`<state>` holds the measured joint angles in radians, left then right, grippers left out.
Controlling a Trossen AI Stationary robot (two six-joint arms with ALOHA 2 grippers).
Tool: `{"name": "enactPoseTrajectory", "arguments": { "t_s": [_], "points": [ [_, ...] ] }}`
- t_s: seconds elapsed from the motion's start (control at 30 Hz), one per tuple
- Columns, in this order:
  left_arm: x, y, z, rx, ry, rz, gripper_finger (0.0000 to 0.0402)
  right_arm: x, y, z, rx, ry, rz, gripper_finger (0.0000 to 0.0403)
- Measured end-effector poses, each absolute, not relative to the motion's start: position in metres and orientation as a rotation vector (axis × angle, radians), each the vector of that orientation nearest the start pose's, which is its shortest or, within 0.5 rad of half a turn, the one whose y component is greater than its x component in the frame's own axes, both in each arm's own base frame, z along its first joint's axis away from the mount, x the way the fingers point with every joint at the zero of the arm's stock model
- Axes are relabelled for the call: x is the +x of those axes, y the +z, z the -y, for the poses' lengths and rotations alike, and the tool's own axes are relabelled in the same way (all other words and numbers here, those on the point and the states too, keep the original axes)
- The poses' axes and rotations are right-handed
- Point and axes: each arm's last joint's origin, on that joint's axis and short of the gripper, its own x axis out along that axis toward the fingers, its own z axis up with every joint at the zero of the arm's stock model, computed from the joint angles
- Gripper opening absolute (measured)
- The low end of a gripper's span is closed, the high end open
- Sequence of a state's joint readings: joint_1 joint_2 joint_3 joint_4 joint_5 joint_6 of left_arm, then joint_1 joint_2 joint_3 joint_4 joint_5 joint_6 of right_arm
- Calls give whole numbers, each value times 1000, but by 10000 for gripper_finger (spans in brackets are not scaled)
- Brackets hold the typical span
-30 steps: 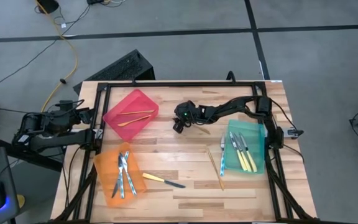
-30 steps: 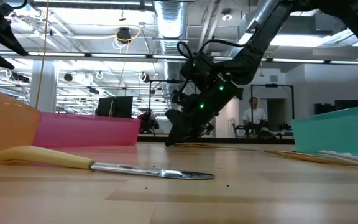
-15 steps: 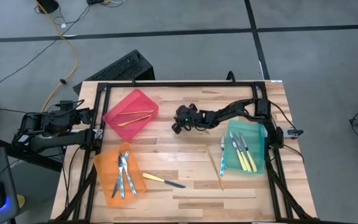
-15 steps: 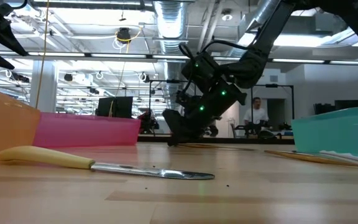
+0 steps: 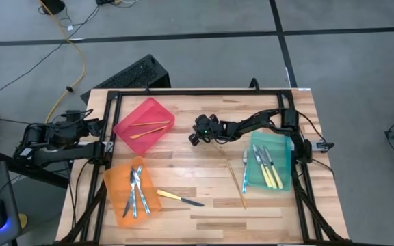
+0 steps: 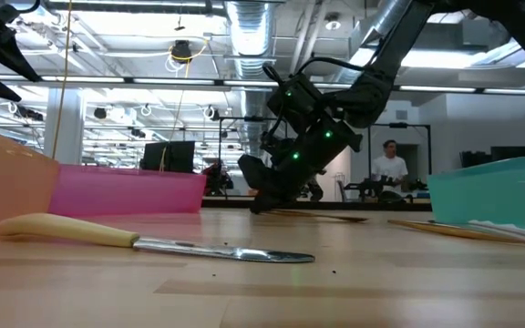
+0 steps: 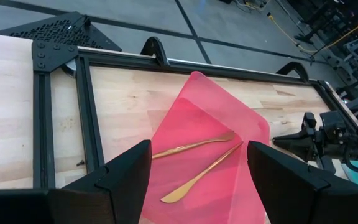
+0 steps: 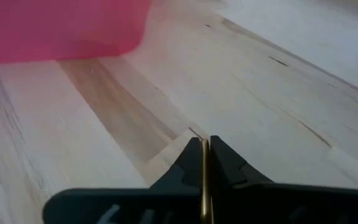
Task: Sort silverware by color (type)
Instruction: Put the top gold knife into the red bin
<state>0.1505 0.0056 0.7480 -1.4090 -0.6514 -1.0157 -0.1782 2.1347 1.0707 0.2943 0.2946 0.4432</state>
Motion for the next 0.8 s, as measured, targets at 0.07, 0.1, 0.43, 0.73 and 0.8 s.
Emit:
{"name": "enactPoseTrajectory", "arguments": {
  "t_s": [0.07, 0.1, 0.43, 0.73, 0.8],
  "points": [
    [-35, 259, -12, -757, 1022, -209, 247, 392, 87, 80, 364, -595, -648, 16],
    [-35, 259, -12, -761, 1023, -207, 247, 391, 92, 79, 356, -587, -649, 16],
    [-35, 259, -13, -769, 1031, -196, 247, 388, 147, 79, 335, -559, -528, 14],
    [-35, 259, -13, -760, 1046, -184, 247, 389, 178, 69, 325, -526, -397, 13],
    [-35, 259, -13, -756, 1052, -181, 247, 391, 181, 67, 314, -513, -362, 13]
  ]
}}
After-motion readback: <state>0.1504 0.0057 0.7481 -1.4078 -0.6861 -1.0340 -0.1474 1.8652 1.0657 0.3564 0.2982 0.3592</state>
